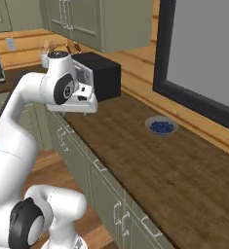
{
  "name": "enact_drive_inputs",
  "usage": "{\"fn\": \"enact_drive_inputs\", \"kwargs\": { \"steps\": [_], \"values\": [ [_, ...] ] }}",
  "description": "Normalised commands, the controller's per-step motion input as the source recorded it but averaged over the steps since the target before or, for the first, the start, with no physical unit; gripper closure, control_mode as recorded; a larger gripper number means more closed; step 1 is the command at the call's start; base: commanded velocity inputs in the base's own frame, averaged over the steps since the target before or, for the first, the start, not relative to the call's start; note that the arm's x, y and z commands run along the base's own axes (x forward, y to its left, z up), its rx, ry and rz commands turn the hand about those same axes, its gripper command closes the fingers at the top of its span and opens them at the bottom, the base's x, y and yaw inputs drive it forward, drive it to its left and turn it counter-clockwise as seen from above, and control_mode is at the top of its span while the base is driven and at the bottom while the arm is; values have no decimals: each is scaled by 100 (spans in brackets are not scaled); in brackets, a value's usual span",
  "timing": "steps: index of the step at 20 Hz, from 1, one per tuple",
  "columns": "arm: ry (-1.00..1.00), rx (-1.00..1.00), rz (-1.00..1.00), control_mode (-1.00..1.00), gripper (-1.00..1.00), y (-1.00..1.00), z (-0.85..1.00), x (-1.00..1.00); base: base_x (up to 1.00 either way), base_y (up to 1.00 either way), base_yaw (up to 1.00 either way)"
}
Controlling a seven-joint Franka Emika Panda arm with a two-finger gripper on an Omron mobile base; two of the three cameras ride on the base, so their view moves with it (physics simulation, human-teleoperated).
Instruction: Take a straw from the drawer in front and place it inside the glass cup on the dining counter.
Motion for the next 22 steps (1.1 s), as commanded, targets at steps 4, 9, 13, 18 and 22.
{"fn": "enact_drive_inputs", "kwargs": {
  "steps": [4,9,13,18,22],
  "values": [
    [0,0,0,100,-100,0,0,0,-27,-95,46],
    [0,0,0,100,-100,0,0,0,-23,-66,30],
    [0,0,0,100,-100,0,0,0,14,-51,15],
    [0,0,8,-100,-100,-10,0,8,5,-9,3],
    [-10,-21,0,-100,-100,68,-6,0,0,0,0]
  ]
}}
